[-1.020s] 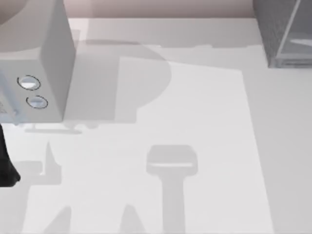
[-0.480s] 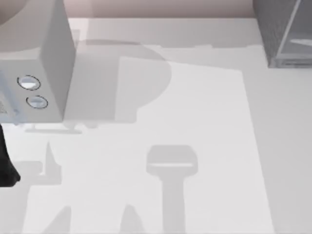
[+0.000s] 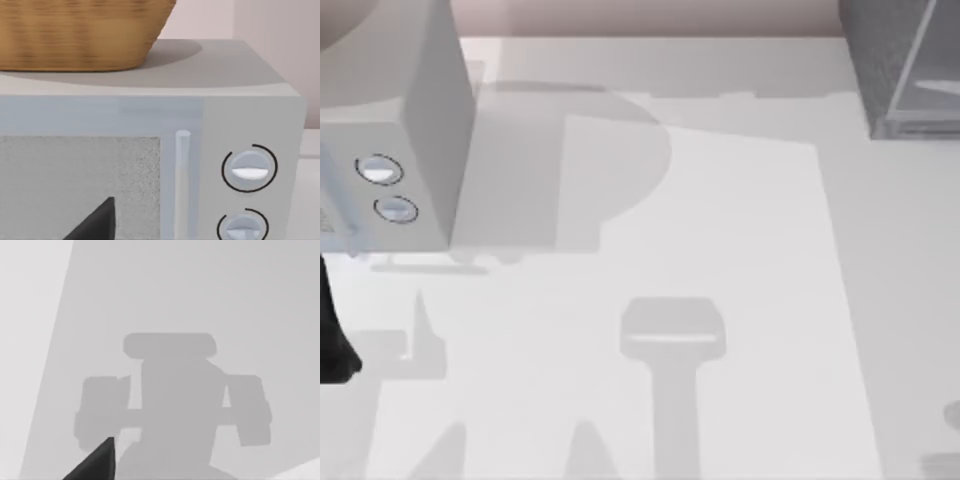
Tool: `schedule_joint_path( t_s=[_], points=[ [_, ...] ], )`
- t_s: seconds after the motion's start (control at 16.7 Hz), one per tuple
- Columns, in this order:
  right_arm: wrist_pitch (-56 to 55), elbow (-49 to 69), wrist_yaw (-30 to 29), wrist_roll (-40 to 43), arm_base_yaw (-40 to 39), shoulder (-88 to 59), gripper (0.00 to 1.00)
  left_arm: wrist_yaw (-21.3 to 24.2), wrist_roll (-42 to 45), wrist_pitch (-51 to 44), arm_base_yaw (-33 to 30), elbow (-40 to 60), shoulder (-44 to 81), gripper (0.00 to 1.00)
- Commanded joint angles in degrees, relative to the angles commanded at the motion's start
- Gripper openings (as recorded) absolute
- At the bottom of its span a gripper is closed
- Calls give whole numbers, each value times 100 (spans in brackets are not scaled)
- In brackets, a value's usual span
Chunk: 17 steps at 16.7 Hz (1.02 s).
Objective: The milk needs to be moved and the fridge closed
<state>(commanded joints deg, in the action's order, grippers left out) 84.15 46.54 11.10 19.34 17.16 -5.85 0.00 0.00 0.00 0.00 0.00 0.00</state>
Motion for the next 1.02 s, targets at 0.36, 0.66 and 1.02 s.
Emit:
schedule_joint_path(
  t_s=[0.36,0.66,1.02],
  points=[
    [-211,644,1087,2000,2393,-2431,100,0,0,0,0,0,0,100],
    [-161,1147,1878,3466,4044,-4080,100,0,0,0,0,0,0,100],
    [-8,1752,2810,5295,5932,-6034,100,0,0,0,0,0,0,100]
  ],
)
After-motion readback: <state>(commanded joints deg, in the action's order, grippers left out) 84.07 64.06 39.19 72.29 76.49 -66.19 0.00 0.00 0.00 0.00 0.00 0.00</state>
